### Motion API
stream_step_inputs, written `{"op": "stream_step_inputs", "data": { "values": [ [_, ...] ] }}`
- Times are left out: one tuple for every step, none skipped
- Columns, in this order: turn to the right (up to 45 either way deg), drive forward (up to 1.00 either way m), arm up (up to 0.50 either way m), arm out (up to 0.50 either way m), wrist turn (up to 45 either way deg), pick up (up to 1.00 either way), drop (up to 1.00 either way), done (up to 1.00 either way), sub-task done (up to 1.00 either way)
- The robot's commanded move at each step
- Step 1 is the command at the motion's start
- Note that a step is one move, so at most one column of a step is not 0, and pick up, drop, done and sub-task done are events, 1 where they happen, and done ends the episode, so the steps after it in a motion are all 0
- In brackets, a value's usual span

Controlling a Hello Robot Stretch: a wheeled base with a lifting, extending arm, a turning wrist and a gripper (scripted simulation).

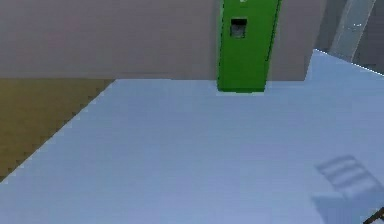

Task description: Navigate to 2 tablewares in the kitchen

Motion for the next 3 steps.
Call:
{"op": "stream_step_inputs", "data": {
  "values": [
    [0.0, 0.65, 0.00, 0.00, 0.0, 0.00, 0.00, 0.00, 0.00],
    [45.0, 0.00, 0.00, 0.00, 0.0, 0.00, 0.00, 0.00, 0.00],
    [6.0, 0.00, 0.00, 0.00, 0.0, 0.00, 0.00, 0.00, 0.00]
  ]
}}
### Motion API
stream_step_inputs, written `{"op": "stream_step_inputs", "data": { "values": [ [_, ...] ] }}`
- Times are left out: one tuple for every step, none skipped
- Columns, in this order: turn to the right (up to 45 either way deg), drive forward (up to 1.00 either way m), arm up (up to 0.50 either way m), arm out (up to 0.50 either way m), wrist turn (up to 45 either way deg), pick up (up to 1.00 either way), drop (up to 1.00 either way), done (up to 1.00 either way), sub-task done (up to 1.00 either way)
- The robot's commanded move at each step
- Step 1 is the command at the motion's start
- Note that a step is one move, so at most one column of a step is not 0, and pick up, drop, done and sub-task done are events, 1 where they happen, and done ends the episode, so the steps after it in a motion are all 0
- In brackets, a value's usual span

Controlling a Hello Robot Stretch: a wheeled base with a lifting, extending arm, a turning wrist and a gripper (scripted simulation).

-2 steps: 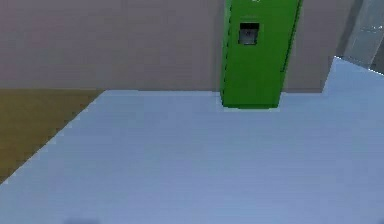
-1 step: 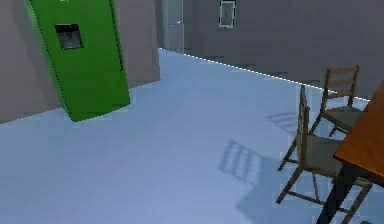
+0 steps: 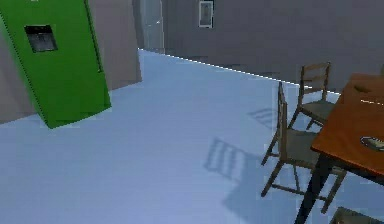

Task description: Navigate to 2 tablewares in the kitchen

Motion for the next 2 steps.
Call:
{"op": "stream_step_inputs", "data": {
  "values": [
    [0.0, 0.45, 0.00, 0.00, 0.0, 0.00, 0.00, 0.00, 0.00],
    [45.0, 0.00, 0.00, 0.00, 0.0, 0.00, 0.00, 0.00, 0.00]
  ]
}}
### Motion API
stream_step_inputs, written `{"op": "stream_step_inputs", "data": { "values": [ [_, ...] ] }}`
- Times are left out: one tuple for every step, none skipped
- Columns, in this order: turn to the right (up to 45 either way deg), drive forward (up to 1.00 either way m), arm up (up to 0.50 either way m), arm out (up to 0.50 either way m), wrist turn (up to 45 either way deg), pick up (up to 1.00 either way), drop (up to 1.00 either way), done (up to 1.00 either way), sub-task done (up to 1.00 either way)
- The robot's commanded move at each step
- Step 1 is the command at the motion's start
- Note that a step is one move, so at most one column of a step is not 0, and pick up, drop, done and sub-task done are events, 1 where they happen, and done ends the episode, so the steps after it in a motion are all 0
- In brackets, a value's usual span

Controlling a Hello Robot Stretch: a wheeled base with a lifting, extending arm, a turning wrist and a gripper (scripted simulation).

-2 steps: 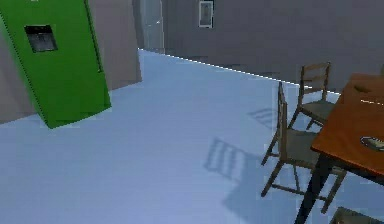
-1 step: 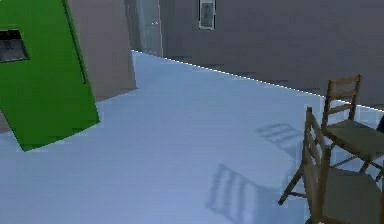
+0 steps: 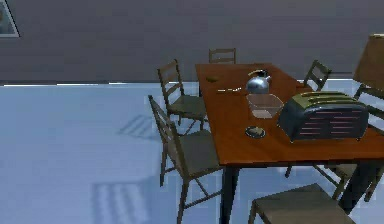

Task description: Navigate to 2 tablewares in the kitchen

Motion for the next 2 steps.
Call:
{"op": "stream_step_inputs", "data": {
  "values": [
    [21.0, 0.00, 0.00, 0.00, 0.0, 0.00, 0.00, 0.00, 0.00],
    [0.0, 0.00, 0.00, 0.00, 0.0, 0.00, 0.00, 1.00, 0.00]
  ]
}}
